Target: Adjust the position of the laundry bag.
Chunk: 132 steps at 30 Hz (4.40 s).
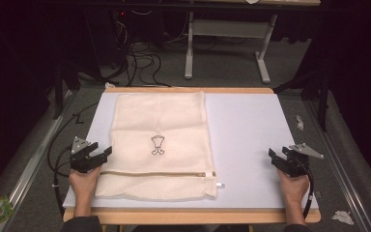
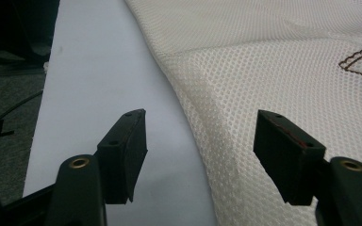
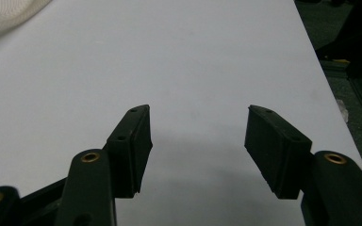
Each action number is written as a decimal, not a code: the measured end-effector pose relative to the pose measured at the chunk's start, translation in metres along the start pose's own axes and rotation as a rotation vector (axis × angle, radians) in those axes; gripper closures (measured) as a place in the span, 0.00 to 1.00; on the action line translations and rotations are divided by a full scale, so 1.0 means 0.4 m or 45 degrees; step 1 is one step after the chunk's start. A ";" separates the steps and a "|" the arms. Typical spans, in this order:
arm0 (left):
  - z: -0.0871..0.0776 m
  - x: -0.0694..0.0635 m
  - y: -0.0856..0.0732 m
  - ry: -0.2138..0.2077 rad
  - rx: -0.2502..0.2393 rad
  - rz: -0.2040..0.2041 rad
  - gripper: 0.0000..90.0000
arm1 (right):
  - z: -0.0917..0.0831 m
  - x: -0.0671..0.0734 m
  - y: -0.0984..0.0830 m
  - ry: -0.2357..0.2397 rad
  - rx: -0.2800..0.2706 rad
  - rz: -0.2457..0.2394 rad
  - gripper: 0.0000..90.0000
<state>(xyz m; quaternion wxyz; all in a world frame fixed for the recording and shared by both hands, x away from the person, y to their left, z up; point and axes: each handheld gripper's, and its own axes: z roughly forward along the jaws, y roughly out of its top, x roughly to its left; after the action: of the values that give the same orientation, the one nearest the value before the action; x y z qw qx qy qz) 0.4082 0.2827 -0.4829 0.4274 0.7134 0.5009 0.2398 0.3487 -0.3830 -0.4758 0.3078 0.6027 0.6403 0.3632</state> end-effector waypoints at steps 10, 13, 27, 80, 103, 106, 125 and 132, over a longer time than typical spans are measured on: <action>0.001 0.004 0.004 -0.013 0.011 -0.012 0.38 | -0.003 -0.005 0.003 0.026 -0.001 0.016 0.53; 0.002 0.002 0.006 -0.017 0.017 -0.006 0.38 | -0.002 -0.008 0.005 0.043 0.005 0.017 0.55; -0.015 -0.017 0.036 0.007 0.068 0.016 0.36 | -0.014 0.028 0.039 0.200 0.010 0.029 0.61; 0.064 -0.026 0.083 -0.007 0.305 -0.088 0.46 | 0.175 0.377 0.167 0.628 0.337 -0.126 0.57; 0.093 -0.055 0.087 0.032 0.347 0.013 0.94 | 0.241 0.438 0.164 0.699 0.469 -0.201 0.96; 0.083 -0.045 0.086 0.001 0.315 -0.014 0.96 | 0.235 0.435 0.167 0.704 0.452 -0.208 0.97; 0.072 -0.068 0.120 -0.066 0.215 -0.027 0.96 | 0.215 0.395 0.183 0.644 0.408 -0.246 0.97; 0.085 -0.082 0.126 -0.091 0.210 -0.042 0.96 | 0.202 0.380 0.187 0.629 0.396 -0.247 0.97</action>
<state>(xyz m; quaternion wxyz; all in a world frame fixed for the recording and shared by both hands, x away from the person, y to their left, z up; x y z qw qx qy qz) 0.4475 0.2334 -0.4548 0.3887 0.7459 0.5150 0.1652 0.4443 -0.2234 -0.4507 0.0802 0.4721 0.7984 0.3652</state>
